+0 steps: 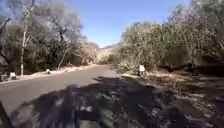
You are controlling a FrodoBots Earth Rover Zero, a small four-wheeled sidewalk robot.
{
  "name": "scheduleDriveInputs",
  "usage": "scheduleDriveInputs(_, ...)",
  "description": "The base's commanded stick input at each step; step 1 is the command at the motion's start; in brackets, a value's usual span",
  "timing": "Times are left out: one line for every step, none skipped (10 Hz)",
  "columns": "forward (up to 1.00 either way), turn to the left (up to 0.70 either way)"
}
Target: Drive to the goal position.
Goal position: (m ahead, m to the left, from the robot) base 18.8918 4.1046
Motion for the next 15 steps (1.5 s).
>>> scheduleDriveInputs(1.0,0.0)
scheduleDriveInputs(1.0,0.0)
scheduleDriveInputs(1.0,0.0)
scheduleDriveInputs(1.0,0.0)
scheduleDriveInputs(1.0,0.0)
scheduleDriveInputs(1.0,0.0)
scheduleDriveInputs(1.0,0.0)
scheduleDriveInputs(1.0,0.0)
scheduleDriveInputs(1.0,0.0)
scheduleDriveInputs(1.0,0.0)
scheduleDriveInputs(1.0,0.0)
scheduleDriveInputs(1.0,0.0)
scheduleDriveInputs(1.0,0.0)
scheduleDriveInputs(1.0,0.0)
scheduleDriveInputs(1.0,0.0)
